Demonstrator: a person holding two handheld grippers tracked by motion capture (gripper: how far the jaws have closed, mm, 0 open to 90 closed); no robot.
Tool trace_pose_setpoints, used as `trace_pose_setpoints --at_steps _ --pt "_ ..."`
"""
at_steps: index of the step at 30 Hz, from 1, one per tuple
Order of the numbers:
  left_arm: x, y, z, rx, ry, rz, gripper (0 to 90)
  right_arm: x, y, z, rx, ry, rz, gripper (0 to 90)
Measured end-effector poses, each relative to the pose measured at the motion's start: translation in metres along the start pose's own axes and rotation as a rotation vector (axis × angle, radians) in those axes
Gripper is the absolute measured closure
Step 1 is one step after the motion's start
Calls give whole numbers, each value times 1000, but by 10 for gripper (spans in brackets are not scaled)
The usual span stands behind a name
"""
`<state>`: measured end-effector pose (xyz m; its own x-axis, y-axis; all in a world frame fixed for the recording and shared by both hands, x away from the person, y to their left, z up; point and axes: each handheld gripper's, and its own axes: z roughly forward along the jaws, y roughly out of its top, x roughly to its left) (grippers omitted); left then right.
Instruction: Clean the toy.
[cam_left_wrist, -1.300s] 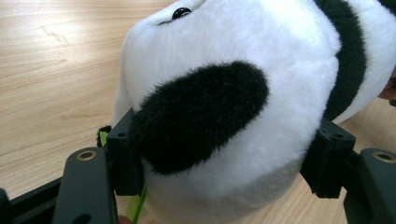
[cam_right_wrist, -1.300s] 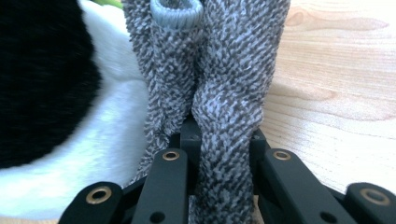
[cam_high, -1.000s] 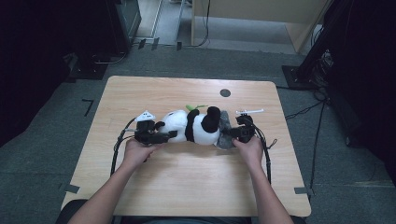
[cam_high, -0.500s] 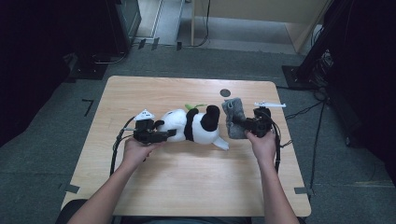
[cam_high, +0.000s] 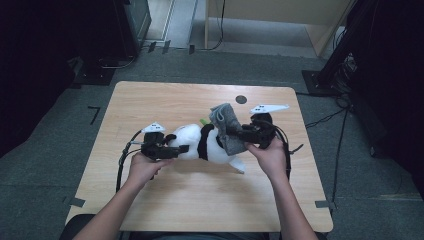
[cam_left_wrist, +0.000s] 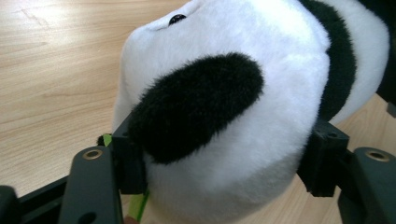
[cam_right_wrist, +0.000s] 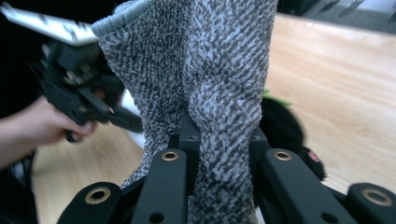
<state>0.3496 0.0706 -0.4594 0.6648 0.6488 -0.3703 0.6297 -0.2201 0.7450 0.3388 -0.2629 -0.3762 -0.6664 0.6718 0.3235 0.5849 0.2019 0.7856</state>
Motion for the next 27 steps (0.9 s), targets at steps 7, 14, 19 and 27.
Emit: trace_pose_setpoints --at_steps 7,14,19,27 --pt "4 -3 4 -45 -11 54 203 -19 -8 11 -21 25 33 779" --pt "12 -2 5 -73 -42 50 135 -26 -6 15 -37 25 42 778" --pt "15 -2 0 -73 -49 109 135 -32 -3 17 -40 29 56 779" --pt "22 -5 -13 -81 -21 209 157 -42 3 21 -39 7 72 778"
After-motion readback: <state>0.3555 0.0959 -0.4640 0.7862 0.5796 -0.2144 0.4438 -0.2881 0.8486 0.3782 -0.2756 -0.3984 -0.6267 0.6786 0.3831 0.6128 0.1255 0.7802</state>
